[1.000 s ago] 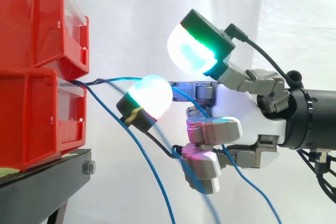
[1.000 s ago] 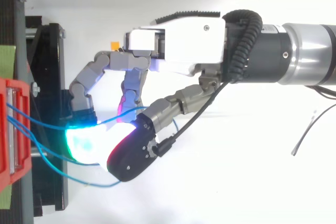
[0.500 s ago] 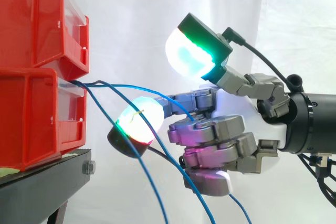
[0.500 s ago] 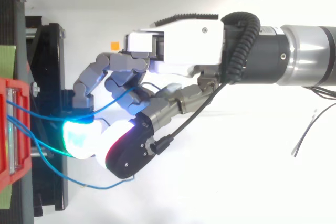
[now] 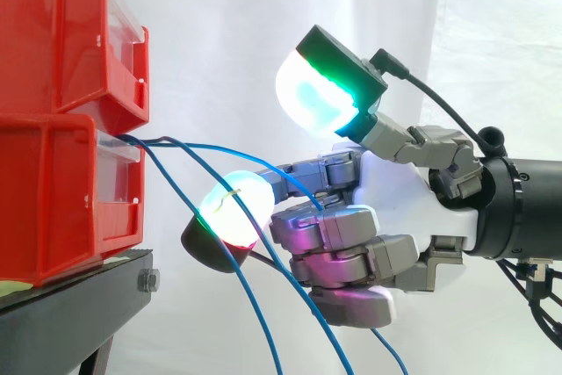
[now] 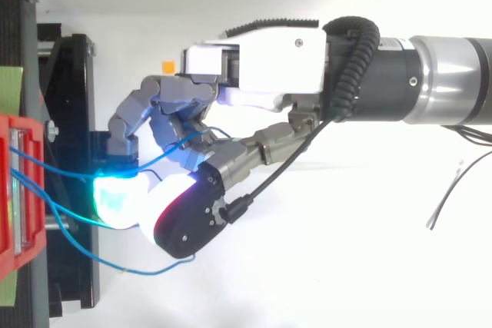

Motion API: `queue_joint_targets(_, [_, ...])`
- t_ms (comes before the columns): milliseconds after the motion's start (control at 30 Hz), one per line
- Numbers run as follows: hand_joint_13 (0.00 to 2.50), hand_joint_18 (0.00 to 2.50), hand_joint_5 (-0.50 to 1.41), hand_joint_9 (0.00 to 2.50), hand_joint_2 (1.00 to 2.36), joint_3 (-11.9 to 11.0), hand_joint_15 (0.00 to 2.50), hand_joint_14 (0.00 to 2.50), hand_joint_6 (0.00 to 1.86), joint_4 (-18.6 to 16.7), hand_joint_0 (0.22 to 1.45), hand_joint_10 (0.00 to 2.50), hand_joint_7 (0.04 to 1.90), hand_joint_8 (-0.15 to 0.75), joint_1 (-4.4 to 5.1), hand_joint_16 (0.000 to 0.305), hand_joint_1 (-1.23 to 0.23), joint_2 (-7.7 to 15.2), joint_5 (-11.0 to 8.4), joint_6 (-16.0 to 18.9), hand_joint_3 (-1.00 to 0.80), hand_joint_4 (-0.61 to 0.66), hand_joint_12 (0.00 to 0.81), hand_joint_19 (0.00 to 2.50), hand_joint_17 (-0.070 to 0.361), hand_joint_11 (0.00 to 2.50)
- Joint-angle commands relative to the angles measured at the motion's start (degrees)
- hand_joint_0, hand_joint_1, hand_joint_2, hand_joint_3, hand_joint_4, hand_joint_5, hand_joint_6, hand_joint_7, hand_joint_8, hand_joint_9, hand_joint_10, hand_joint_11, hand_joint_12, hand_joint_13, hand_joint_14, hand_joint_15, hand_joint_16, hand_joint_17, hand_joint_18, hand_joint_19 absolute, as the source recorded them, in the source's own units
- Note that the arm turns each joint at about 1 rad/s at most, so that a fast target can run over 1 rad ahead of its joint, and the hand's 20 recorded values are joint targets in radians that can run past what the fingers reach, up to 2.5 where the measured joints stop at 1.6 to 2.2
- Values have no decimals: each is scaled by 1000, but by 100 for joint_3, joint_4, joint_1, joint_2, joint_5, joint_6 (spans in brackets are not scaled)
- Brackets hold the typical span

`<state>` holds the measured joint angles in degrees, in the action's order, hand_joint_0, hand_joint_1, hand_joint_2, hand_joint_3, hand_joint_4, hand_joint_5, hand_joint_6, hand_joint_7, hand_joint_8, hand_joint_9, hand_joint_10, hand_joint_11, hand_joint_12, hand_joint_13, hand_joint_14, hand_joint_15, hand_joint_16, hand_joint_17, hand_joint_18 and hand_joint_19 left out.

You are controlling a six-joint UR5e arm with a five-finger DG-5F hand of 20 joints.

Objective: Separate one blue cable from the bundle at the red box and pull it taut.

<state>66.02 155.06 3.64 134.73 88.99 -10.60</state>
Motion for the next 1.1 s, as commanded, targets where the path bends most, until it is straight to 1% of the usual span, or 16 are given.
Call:
queue_joint_targets(0, [808, 1050, -229, 422, 1000, -1, 953, 2500, 965, -3, 437, 2500, 605, 347, -21, 63, -545, 1, 4, 14, -500, 193, 424, 872, 142, 928])
queue_joint_targets(67, [1014, 1201, -216, 574, 1000, -1, 1031, 2500, 972, -38, 436, 2500, 652, 356, -48, 69, -532, 1, 4, 32, -500, 193, 458, 620, 155, 1099])
queue_joint_targets(100, [1052, 1233, -213, 591, 1000, -1, 1051, 2500, 973, -73, 436, 2500, 666, 362, -56, 71, -531, 1, -4, 49, -500, 199, 462, 597, 159, 1095])
queue_joint_targets(133, [1156, 1364, -210, 674, 1000, -1, 1100, 2500, 972, -99, 435, 2500, 715, 384, -56, 76, -526, 1, -22, 58, -500, 227, 486, 571, 170, 1224])
queue_joint_targets(167, [1201, 1404, -207, 715, 1000, -1, 1122, 2500, 970, -108, 434, 2500, 748, 395, -56, 76, -525, -8, -22, 67, -500, 246, 493, 540, 171, 1284])
queue_joint_targets(267, [1320, 1549, -203, 817, 1000, -1, 1169, 2500, 971, -108, 432, 2500, 783, 417, -56, 80, -517, 1, -31, 67, -500, 287, 514, 557, 179, 1461])
queue_joint_targets(333, [1370, 1582, -202, 868, 1000, -1, 1203, 2500, 971, -117, 432, 2500, 779, 406, -56, 80, -513, 1, -31, 67, -500, 300, 522, 582, 180, 1511])
queue_joint_targets(367, [1421, 1640, -203, 930, 1000, -1, 1209, 2500, 965, -126, 437, 2500, 712, 398, -56, 80, -511, 1, -40, 67, -500, 264, 522, 599, 180, 1567])
queue_joint_targets(500, [1506, 1769, -197, 1019, 1000, -1, 1266, 2500, 948, -143, 449, 2500, 793, 409, -56, 82, -506, 1, -48, 67, -500, 266, 544, 611, 184, 1703])
queue_joint_targets(567, [1596, 1895, -194, 1133, 1000, -1, 1307, 2500, 946, -143, 457, 2500, 751, 446, -56, 85, -497, 1, -48, 67, -500, 253, 572, 635, 191, 1935])
queue_joint_targets(600, [1668, 2048, -185, 1211, 1000, -1, 1316, 2500, 931, -143, 457, 2500, 775, 472, -56, 267, -496, 1, -48, 67, -500, 253, 589, 654, 201, 2039])
queue_joint_targets(633, [1807, 2279, -173, 1330, 1000, -1, 1396, 2500, 915, -143, 460, 2500, 816, 501, -56, 278, -495, 1, -40, 67, -500, 266, 612, 648, 209, 2155])
queue_joint_targets(667, [1850, 2428, -168, 1404, 1000, -1, 1383, 2500, 908, -143, 465, 2500, 820, 512, -56, 287, -494, 1, -48, 67, -500, 278, 622, 657, 215, 2237])
queue_joint_targets(767, [1963, 2500, -156, 1579, 1000, -1, 1461, 2500, 890, -143, 471, 2500, 860, 537, -65, 288, -495, -8, -40, 67, -500, 303, 645, 666, 216, 2375])
queue_joint_targets(833, [2024, 2500, -152, 1678, 1000, -1, 1569, 2500, 880, -143, 485, 2500, 878, 551, -65, 279, -501, 1, -48, 67, -500, 313, 666, 689, 209, 2460])
queue_joint_targets(1067, [2110, 2500, -139, 1869, 1000, -1, 1775, 2500, 839, -170, 559, 2500, 914, 606, -65, 247, -544, 1, -48, 84, -489, 308, 711, 702, 185, 2464])
